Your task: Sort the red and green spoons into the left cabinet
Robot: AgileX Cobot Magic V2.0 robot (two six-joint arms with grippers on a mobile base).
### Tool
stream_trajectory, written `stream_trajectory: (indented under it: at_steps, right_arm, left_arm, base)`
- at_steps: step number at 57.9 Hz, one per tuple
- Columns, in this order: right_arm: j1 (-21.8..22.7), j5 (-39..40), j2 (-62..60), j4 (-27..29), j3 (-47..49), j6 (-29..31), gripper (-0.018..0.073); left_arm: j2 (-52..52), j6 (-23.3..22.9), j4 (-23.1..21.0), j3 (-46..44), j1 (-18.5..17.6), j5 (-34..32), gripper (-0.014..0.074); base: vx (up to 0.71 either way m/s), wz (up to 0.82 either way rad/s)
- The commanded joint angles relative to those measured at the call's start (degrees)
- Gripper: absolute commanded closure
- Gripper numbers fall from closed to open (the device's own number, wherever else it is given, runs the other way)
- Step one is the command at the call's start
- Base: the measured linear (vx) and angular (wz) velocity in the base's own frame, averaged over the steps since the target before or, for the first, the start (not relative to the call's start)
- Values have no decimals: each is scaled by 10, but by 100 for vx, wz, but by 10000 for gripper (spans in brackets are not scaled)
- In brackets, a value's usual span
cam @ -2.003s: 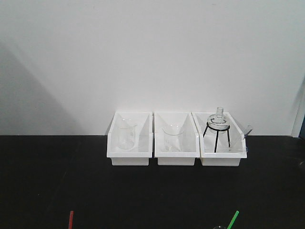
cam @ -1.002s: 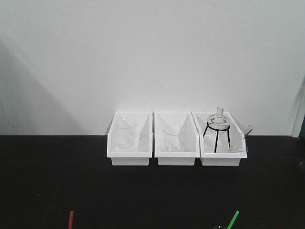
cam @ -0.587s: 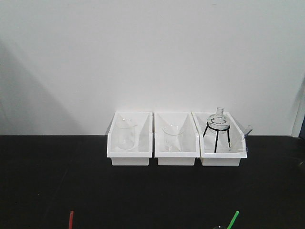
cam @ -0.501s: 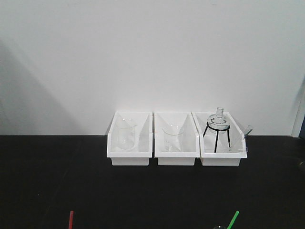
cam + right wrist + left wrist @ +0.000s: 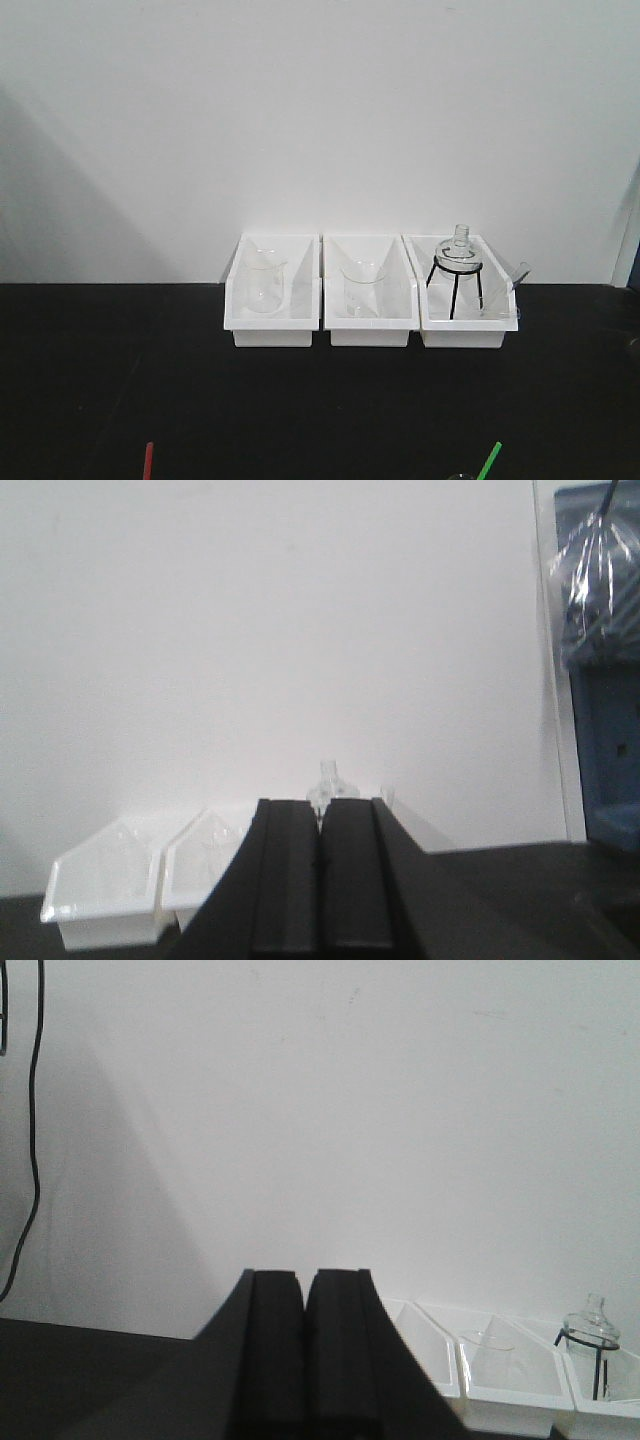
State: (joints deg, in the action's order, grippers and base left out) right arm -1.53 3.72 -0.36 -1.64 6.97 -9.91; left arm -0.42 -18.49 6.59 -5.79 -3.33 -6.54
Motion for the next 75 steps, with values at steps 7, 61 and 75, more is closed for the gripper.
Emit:
stream_trajectory:
  at_steps: [7,61,75]
  right_arm:
    - [2,-85,117,-27,197,23,565]
    - [2,-153,447,-25,335,24,437]
    - [2,-149,447,-25,335,24,102]
  left_arm:
    - [113,55,19,-170,-1,129,594]
    - [455,91,-36,-315,-1,99,458]
    - [456,92,-47,-315,-1,99,234]
  base:
    - [0,0]
    - [0,0]
    - [0,0]
